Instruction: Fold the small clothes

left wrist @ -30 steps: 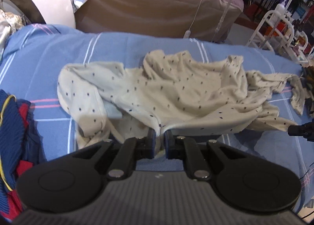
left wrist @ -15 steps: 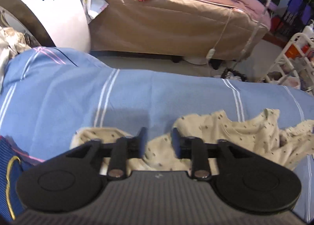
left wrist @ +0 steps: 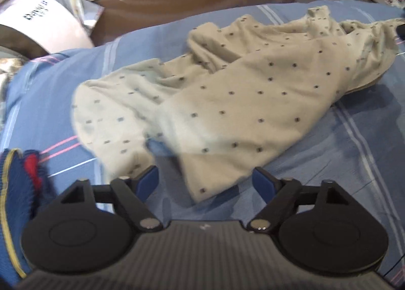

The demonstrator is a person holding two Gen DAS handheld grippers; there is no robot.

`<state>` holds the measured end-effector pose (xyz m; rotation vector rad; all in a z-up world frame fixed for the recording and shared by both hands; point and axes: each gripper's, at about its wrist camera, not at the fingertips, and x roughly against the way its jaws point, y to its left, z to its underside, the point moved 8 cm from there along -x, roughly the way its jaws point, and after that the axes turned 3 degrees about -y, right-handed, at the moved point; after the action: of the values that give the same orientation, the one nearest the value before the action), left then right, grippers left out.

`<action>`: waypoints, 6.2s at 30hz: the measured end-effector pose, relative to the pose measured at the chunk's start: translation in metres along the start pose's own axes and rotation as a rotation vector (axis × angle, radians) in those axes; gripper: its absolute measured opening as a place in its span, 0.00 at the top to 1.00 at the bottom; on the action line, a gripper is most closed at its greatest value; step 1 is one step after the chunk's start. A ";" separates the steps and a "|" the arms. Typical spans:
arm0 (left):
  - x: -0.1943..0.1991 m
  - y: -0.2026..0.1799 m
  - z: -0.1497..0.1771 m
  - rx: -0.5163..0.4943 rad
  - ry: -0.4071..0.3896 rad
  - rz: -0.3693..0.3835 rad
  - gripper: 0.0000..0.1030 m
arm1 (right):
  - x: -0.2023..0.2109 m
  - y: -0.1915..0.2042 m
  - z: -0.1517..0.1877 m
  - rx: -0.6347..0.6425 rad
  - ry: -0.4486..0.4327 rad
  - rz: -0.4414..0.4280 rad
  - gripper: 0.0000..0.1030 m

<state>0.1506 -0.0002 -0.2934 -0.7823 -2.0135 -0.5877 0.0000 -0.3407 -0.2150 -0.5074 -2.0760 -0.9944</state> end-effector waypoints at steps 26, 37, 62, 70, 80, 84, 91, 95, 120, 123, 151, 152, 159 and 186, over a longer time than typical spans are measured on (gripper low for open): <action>0.120 0.060 0.004 0.370 0.048 0.178 0.34 | 0.123 -0.002 0.069 0.045 0.194 -0.113 0.95; 0.010 -0.017 0.022 0.174 0.079 0.148 0.55 | 0.102 -0.012 0.070 -0.036 0.169 -0.093 0.94; 0.138 0.049 0.083 0.368 0.317 0.341 0.58 | 0.118 -0.066 0.104 0.076 0.383 -0.028 0.82; 0.117 0.021 0.148 0.504 0.325 0.273 0.15 | 0.105 -0.125 0.171 -0.020 0.440 0.157 0.42; 0.119 -0.032 0.149 0.506 0.287 0.285 0.01 | 0.092 -0.124 0.137 0.119 0.241 0.125 0.17; 0.127 -0.047 0.159 0.486 0.288 0.311 0.00 | 0.079 -0.115 0.144 0.293 0.262 0.103 0.18; 0.120 -0.066 0.163 0.547 0.272 0.339 0.01 | 0.072 -0.119 0.150 0.325 0.295 0.097 0.19; 0.106 -0.069 0.160 0.619 0.266 0.342 0.02 | 0.074 -0.116 0.151 0.341 0.298 0.087 0.19; 0.111 -0.041 0.150 0.761 0.192 0.295 0.93 | 0.075 -0.112 0.152 0.096 0.339 -0.054 0.92; 0.157 -0.020 0.121 0.732 0.104 0.306 0.94 | 0.111 -0.081 0.142 0.003 0.365 -0.222 0.93; 0.086 -0.036 0.167 0.491 0.170 0.199 0.62 | 0.107 -0.132 0.202 -0.005 0.499 -0.001 0.92; 0.087 -0.034 0.167 0.498 0.177 0.189 0.89 | 0.107 -0.133 0.202 -0.010 0.497 0.001 0.92; 0.145 -0.024 0.149 0.527 0.147 0.278 0.97 | 0.125 -0.132 0.197 -0.071 0.490 -0.038 0.92; 0.139 0.039 0.085 0.386 0.095 0.098 0.18 | 0.080 -0.097 0.076 0.269 0.151 0.111 0.33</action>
<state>0.0729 0.1243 -0.2136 -0.6002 -1.9082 -0.1661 -0.1460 -0.3386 -0.2297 -0.3913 -1.9833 -0.6551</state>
